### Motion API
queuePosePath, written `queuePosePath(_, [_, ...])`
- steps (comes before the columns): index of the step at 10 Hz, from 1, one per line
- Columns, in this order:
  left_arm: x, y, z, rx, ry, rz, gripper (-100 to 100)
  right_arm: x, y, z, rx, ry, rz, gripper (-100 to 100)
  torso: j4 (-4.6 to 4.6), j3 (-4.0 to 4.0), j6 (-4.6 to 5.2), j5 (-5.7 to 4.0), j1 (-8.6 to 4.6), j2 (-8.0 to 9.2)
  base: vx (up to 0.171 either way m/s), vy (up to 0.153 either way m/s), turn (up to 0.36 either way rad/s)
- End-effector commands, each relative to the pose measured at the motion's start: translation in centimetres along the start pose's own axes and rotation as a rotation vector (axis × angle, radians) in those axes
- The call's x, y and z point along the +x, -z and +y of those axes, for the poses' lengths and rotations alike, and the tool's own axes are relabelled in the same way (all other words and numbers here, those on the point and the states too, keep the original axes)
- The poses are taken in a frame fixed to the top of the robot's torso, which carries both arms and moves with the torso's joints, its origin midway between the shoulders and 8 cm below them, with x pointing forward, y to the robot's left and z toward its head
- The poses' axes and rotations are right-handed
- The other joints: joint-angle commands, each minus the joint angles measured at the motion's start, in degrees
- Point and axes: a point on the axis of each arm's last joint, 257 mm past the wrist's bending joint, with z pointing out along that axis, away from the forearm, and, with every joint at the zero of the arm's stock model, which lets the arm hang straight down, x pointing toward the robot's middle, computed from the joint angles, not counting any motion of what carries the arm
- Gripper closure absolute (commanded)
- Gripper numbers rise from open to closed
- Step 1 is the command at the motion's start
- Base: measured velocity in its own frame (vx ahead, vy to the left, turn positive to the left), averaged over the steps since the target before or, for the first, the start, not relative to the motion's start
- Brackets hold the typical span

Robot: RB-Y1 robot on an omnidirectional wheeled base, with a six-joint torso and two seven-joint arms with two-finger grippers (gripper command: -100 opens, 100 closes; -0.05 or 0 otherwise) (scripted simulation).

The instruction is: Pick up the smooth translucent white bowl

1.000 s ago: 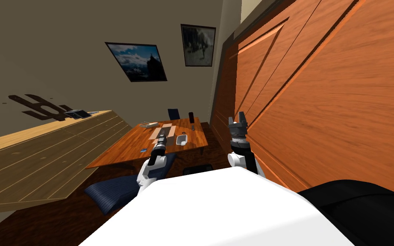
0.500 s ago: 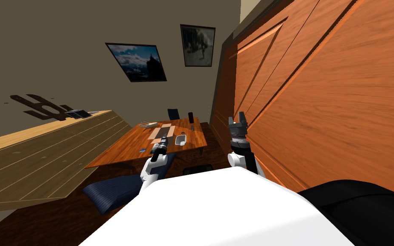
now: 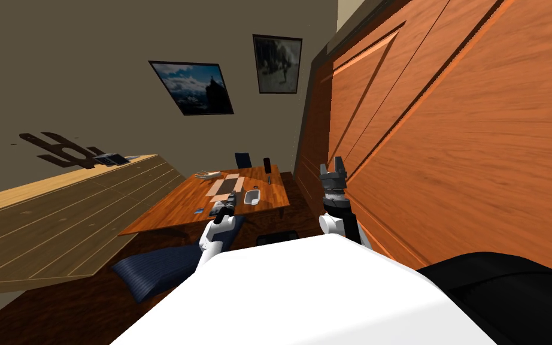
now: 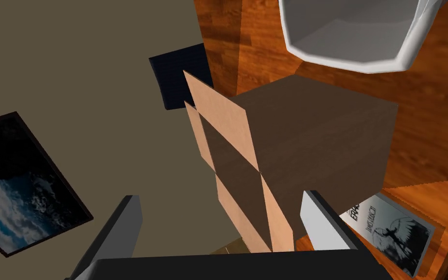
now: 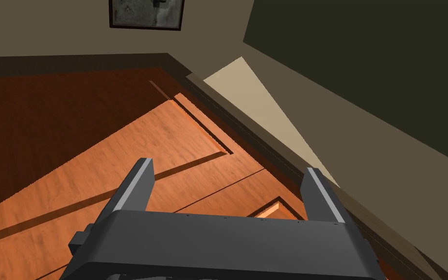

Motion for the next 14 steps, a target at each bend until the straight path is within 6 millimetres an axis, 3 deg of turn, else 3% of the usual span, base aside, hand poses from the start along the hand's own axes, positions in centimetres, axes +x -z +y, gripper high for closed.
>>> queuePosePath(1, [0.3,-0.3,1.2,-0.042,-0.001,0.005,-100,0.0,0.0,0.0,0.000,0.000,0.000,0,0.00,0.00,0.00,0.00,0.00,0.00,0.022,-0.035,0.019])
queuePosePath(7, [2.2,-1.4,9.0,-0.304,-0.009,0.053,-100,0.0,0.0,0.0,0.000,0.000,0.000,0,-0.03,-0.08,0.00,-0.02,-0.09,-0.14,0.054,-0.053,0.047])
queuePosePath(14, [4.8,0.0,16.4,-0.571,-0.017,0.113,-100,0.0,0.0,0.0,0.000,0.000,0.000,0,-0.06,-0.15,0.00,-0.03,-0.13,-0.25,0.083,-0.056,0.060])
